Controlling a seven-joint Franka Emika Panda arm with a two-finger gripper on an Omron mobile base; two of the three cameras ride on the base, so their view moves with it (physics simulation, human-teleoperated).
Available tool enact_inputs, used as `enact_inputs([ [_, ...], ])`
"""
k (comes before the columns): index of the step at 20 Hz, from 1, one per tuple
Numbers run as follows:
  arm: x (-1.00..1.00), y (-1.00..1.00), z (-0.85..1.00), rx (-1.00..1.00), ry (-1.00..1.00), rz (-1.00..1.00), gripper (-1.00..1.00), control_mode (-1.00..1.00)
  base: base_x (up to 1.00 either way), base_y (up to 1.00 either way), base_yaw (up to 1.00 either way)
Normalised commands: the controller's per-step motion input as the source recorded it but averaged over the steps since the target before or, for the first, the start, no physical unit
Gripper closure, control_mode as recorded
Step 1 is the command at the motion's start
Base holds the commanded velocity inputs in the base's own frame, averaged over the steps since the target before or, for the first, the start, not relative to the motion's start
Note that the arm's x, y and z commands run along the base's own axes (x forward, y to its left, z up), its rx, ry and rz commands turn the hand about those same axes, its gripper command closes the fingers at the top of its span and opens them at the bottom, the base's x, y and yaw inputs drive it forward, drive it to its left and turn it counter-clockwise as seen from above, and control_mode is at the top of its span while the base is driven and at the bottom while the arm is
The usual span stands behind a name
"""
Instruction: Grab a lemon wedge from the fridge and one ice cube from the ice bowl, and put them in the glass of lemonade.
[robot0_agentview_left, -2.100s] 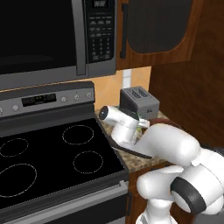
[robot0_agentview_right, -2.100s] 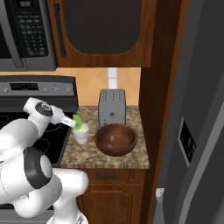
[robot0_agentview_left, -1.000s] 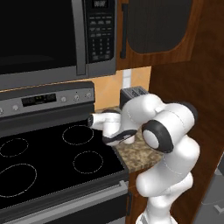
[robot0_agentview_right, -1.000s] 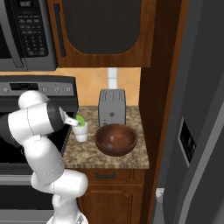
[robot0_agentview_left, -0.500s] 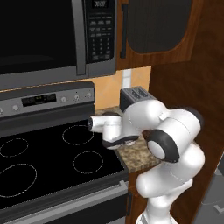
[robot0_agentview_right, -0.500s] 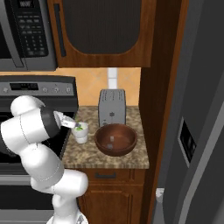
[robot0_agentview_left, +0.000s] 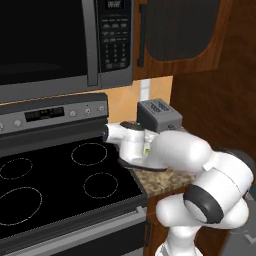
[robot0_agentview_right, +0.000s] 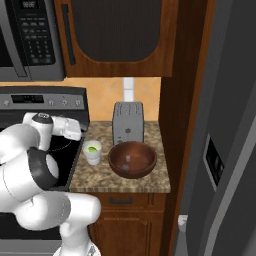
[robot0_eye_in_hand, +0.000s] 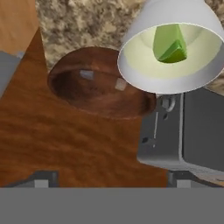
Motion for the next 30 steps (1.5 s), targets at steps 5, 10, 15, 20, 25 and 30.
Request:
enact_inputs([
  [5,-0.67,-0.39,0.38,0.33,-0.2,-0.21,-1.0,-1.0,0.0,0.0,0.0],
  [10,-0.64,-0.16,-0.41,0.11,-0.26,-0.31,-1.0,-1.0,0.0,0.0,0.0],
  [15,-0.72,-0.06,0.17,0.05,-0.35,-0.24,-1.0,-1.0,0.0,0.0,0.0],
  [20,-0.62,-0.08,0.53,0.2,-0.36,-0.31,-1.0,-1.0,0.0,0.0,0.0],
  [25,-0.08,-0.17,-0.2,0.19,-0.3,-0.34,-1.0,-1.0,0.0,0.0,0.0],
  [30,0.04,-0.1,0.0,0.19,-0.41,-0.35,-1.0,-1.0,0.0,0.0,0.0],
])
